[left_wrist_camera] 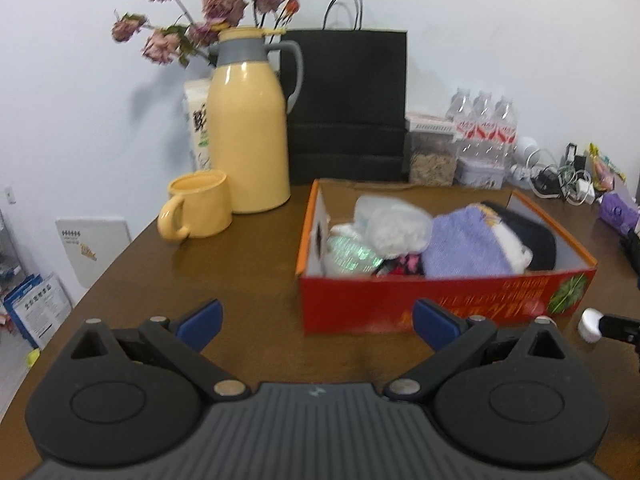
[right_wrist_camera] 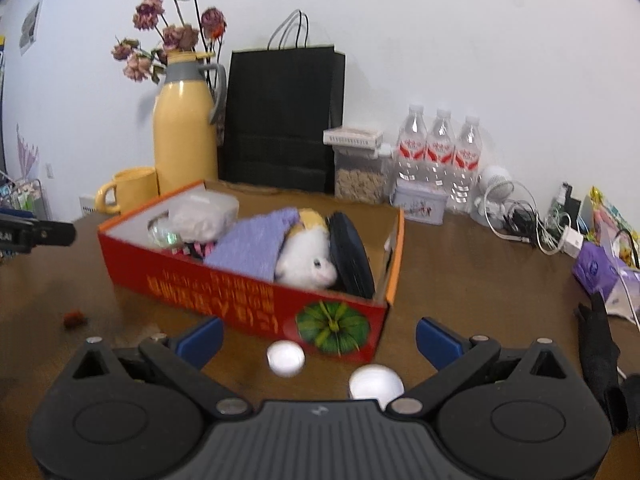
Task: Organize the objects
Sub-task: 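Withdraw both grippers from the box back over the table, then grasp the large white bottle cap with the right gripper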
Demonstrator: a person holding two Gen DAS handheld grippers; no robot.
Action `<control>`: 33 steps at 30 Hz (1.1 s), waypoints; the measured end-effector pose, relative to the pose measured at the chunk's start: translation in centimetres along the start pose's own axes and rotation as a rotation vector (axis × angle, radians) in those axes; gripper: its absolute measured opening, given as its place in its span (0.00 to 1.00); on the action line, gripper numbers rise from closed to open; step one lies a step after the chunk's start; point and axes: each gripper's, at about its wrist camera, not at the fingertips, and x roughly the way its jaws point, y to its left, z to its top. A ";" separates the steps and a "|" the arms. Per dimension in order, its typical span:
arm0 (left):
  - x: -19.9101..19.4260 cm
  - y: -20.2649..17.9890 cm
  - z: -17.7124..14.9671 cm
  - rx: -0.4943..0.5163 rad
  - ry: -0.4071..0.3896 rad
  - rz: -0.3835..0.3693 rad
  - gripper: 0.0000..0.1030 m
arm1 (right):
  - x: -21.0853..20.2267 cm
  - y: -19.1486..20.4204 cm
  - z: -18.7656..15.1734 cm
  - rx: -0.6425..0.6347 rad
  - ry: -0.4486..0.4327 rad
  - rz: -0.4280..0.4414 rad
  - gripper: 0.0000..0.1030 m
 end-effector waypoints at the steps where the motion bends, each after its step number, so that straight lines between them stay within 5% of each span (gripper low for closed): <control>1: 0.1 0.3 -0.4 -0.002 0.011 0.004 1.00 | 0.1 -0.2 -0.4 0.001 0.013 -0.005 1.00; 11: 0.7 2.5 -3.6 -0.026 0.109 0.032 1.00 | 2.3 -1.7 -3.5 0.019 0.131 -0.054 1.00; 20: 0.8 3.2 -4.2 -0.047 0.131 0.036 1.00 | 5.5 -2.8 -3.2 0.083 0.153 -0.077 0.98; 26: 0.8 3.2 -4.2 -0.051 0.130 0.032 1.00 | 6.3 -3.0 -2.9 0.116 0.152 -0.043 0.77; 30: 0.7 3.1 -4.3 -0.052 0.130 0.028 1.00 | 6.0 -2.7 -2.8 0.101 0.120 -0.026 0.38; 33: 0.7 3.1 -4.3 -0.054 0.131 0.029 1.00 | 6.0 -2.6 -2.8 0.096 0.115 -0.032 0.38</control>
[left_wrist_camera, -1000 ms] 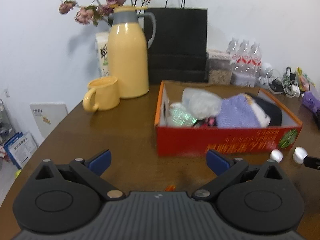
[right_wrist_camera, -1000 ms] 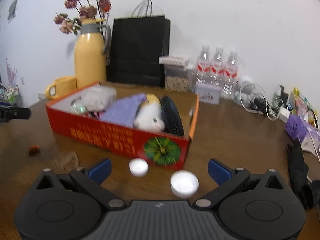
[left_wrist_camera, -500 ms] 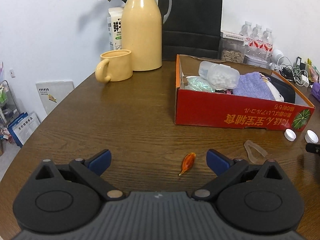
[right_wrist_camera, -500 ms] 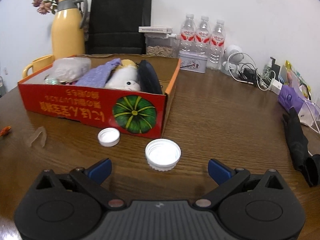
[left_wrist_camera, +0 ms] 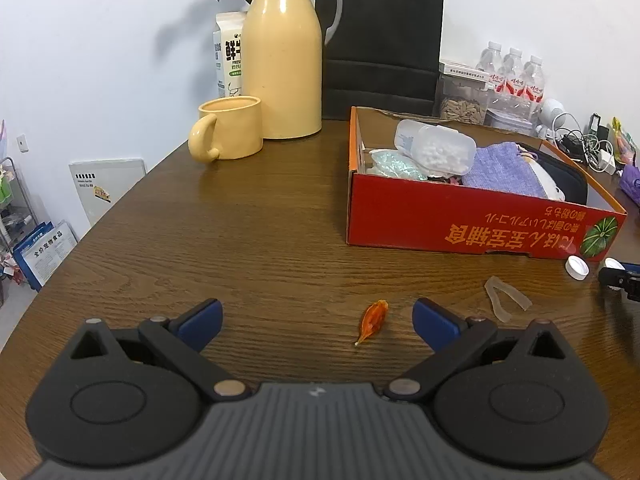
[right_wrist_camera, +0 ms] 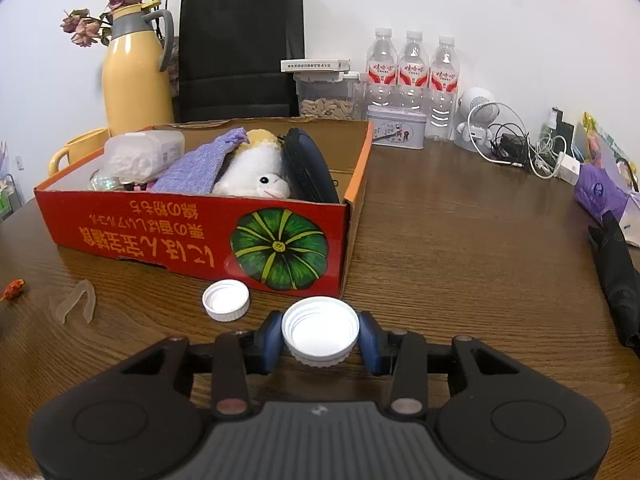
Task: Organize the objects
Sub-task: 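Grasp the large white bottle cap with the right gripper, then grasp the orange fish-shaped item with the left gripper while the right gripper holds the cap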
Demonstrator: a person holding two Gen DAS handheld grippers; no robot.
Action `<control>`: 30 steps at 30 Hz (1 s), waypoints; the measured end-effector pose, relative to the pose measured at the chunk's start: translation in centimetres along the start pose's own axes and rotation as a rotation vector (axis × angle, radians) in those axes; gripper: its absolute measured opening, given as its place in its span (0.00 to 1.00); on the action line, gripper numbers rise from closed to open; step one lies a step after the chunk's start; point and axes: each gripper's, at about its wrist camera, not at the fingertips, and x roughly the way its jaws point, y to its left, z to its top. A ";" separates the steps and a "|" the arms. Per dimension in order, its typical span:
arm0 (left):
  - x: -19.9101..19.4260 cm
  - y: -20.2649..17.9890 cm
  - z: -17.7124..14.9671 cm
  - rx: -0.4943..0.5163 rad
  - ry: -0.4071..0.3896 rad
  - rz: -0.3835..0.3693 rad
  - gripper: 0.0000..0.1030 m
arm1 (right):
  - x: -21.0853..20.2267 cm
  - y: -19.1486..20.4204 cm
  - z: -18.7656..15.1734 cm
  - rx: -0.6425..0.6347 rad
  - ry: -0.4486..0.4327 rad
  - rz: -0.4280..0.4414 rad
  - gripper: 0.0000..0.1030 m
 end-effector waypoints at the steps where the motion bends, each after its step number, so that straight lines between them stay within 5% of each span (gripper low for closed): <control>1: 0.0 0.0 0.0 -0.001 -0.001 -0.001 1.00 | 0.0 0.0 0.0 0.001 -0.002 -0.005 0.38; 13: 0.6 0.0 -0.5 -0.014 0.013 -0.012 1.00 | -3.5 2.9 -0.8 -0.031 -0.173 0.011 0.38; 30: 1.6 -0.6 -1.0 -0.020 0.023 -0.045 1.00 | -4.6 5.8 -1.3 -0.105 -0.198 0.016 0.38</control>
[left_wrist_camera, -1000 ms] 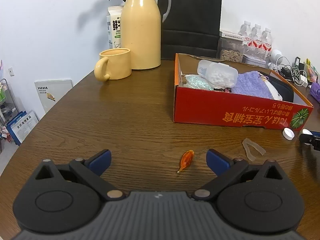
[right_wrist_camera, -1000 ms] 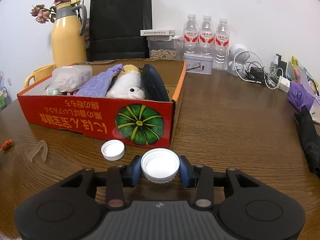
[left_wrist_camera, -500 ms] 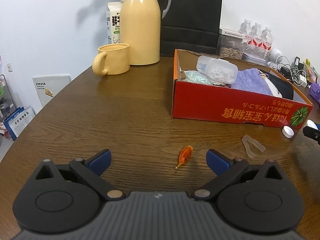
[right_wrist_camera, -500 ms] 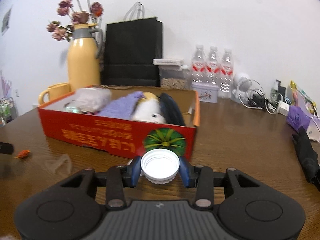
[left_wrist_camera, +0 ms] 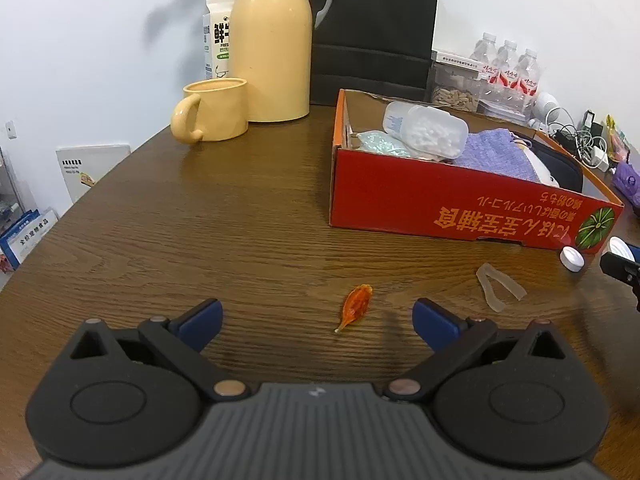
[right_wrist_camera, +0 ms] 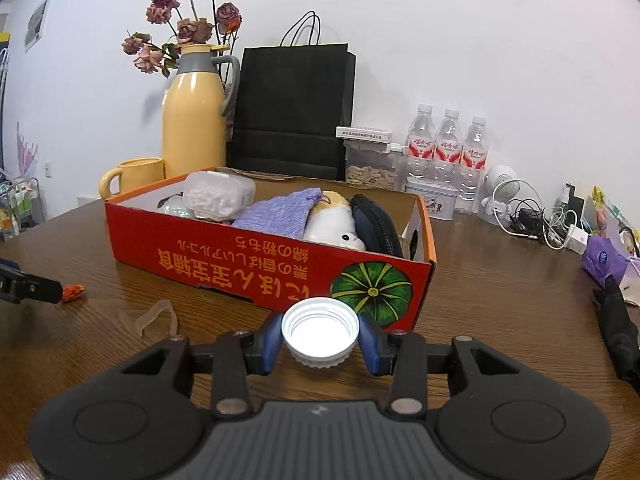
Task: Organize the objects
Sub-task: 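Grasp the orange fish-shaped item with the left gripper while the right gripper holds the cap, then carry the orange item and cap into the box and open both grippers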
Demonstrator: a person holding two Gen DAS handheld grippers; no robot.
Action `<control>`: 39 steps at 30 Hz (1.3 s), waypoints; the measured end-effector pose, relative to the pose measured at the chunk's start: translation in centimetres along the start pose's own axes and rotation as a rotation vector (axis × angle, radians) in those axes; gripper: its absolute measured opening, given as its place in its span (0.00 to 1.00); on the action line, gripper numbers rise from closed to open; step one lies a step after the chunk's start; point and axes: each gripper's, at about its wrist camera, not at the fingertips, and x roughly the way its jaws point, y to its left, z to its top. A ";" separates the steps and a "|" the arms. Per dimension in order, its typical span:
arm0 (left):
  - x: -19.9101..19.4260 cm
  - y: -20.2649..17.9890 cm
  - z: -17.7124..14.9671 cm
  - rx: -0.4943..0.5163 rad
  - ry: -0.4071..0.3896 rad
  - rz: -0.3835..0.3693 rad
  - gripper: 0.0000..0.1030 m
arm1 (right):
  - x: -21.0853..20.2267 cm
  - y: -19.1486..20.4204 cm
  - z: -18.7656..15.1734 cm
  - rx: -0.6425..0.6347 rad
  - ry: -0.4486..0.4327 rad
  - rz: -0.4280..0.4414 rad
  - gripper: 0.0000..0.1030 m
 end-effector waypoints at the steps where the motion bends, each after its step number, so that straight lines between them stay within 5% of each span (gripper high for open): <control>1: 0.1 0.0 0.0 -0.002 -0.003 -0.008 1.00 | 0.0 0.0 0.0 0.000 -0.001 -0.001 0.38; 14: 1.8 -0.5 0.3 -0.003 -0.001 0.019 0.95 | 0.0 -0.1 0.0 0.004 -0.005 -0.004 0.38; 17: 2.3 -1.0 0.3 0.018 0.007 0.022 0.74 | 0.0 -0.1 0.1 0.006 -0.005 -0.004 0.38; 19: 2.1 -1.5 0.1 0.053 -0.010 0.003 0.42 | 0.0 -0.1 0.1 0.006 -0.005 -0.004 0.38; 22: 1.7 -2.4 -0.3 0.107 -0.025 -0.030 0.14 | -0.1 -0.1 0.1 0.005 -0.004 -0.002 0.38; 39: -0.1 -2.9 0.4 0.088 -0.111 -0.054 0.12 | -0.4 0.1 0.1 -0.003 -0.024 -0.003 0.38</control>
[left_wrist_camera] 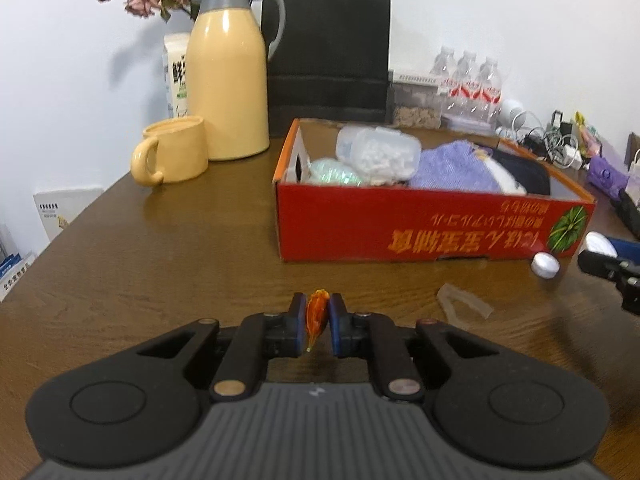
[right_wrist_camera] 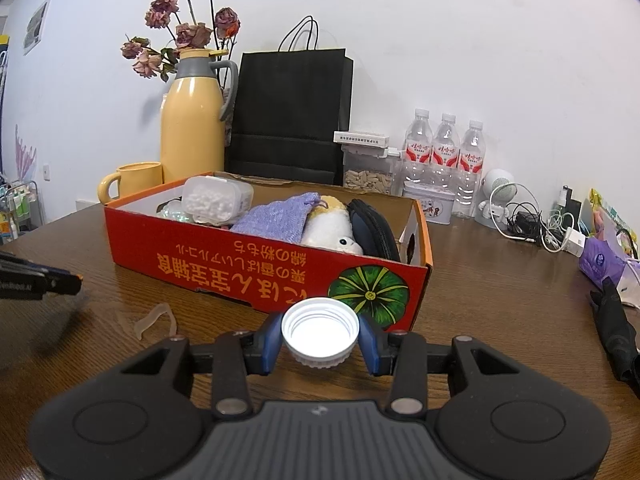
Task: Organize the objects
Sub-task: 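Carry the orange item and cap into the box and open both grippers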
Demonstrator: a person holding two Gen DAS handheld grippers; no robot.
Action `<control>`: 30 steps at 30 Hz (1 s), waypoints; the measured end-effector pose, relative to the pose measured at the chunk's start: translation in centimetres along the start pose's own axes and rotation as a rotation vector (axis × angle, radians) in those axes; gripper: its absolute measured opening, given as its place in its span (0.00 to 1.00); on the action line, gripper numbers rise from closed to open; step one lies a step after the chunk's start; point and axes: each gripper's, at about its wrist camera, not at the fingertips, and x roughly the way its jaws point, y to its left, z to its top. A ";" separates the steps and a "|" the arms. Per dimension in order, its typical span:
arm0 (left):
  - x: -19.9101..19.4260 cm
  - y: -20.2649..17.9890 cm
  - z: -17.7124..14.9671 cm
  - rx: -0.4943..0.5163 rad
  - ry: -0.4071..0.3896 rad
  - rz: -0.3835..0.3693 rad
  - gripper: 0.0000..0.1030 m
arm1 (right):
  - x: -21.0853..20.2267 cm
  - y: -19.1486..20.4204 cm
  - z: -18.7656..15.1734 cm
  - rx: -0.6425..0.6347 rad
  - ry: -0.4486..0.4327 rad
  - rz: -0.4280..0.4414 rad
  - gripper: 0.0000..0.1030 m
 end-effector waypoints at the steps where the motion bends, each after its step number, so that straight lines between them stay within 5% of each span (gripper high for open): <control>1: -0.2 -0.1 0.2 0.001 -0.010 -0.003 0.12 | -0.2 0.0 0.0 -0.001 -0.009 -0.001 0.38; 14: -1.3 -3.3 5.0 0.013 -0.153 -0.093 0.12 | 0.2 0.4 2.2 0.008 -0.096 0.037 0.38; 30: 4.0 -5.3 10.3 -0.029 -0.207 -0.119 0.12 | 5.8 1.1 8.6 0.031 -0.185 0.040 0.38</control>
